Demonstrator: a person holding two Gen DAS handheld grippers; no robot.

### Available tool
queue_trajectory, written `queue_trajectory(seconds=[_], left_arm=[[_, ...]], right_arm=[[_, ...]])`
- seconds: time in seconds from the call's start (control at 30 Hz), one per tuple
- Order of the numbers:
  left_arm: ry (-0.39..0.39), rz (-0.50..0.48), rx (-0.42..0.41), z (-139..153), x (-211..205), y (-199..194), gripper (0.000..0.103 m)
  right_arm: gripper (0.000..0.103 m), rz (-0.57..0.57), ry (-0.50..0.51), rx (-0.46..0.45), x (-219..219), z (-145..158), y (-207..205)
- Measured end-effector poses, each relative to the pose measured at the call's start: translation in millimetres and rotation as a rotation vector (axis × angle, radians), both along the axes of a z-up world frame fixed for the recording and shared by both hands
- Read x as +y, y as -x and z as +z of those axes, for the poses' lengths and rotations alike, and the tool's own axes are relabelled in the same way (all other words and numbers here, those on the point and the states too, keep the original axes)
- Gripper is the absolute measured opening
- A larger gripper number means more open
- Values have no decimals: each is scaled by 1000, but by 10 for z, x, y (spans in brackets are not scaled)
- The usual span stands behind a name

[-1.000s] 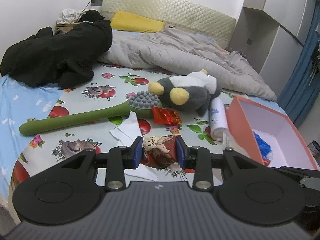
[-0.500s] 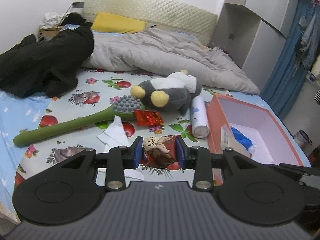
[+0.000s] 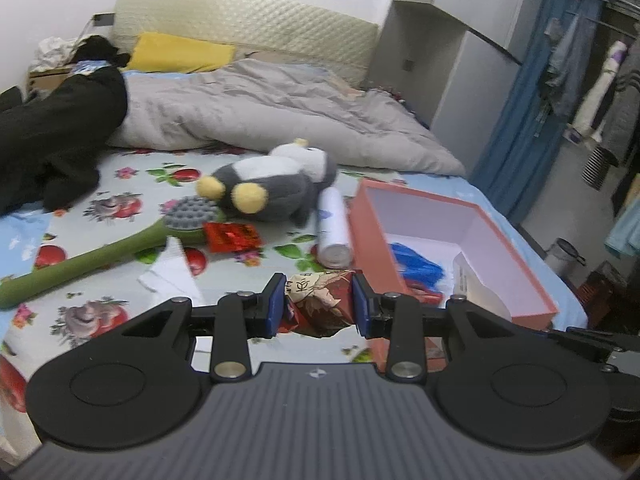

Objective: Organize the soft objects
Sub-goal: 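Lower both grippers into the pink box and open them to release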

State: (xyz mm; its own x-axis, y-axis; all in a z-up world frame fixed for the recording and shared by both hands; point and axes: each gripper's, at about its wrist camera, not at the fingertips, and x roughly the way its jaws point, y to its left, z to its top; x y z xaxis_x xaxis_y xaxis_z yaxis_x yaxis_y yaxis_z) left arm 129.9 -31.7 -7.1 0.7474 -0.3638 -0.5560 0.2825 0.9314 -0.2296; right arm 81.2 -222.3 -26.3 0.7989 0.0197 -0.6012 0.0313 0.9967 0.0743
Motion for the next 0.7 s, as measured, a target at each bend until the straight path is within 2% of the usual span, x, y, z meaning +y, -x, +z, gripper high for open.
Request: queue_trajectory(seconds=[0.13, 0.23, 0.33, 0.43, 0.7], left_arm=[[8, -41, -9, 25, -254, 90, 41], [14, -72, -5, 29, -453, 140, 41], [14, -92, 0, 22, -633, 142, 41], [15, -106, 11, 3, -787, 82, 41], [-6, -140, 33, -10, -1203, -231, 41]], right_arm=[[24, -41, 18, -5, -184, 70, 129], [24, -73, -22, -22, -296, 163, 100], [24, -74, 17, -37, -353, 191, 87], [24, -95, -20, -23, -507, 170, 52], [24, -125, -30, 2, -934, 71, -58]])
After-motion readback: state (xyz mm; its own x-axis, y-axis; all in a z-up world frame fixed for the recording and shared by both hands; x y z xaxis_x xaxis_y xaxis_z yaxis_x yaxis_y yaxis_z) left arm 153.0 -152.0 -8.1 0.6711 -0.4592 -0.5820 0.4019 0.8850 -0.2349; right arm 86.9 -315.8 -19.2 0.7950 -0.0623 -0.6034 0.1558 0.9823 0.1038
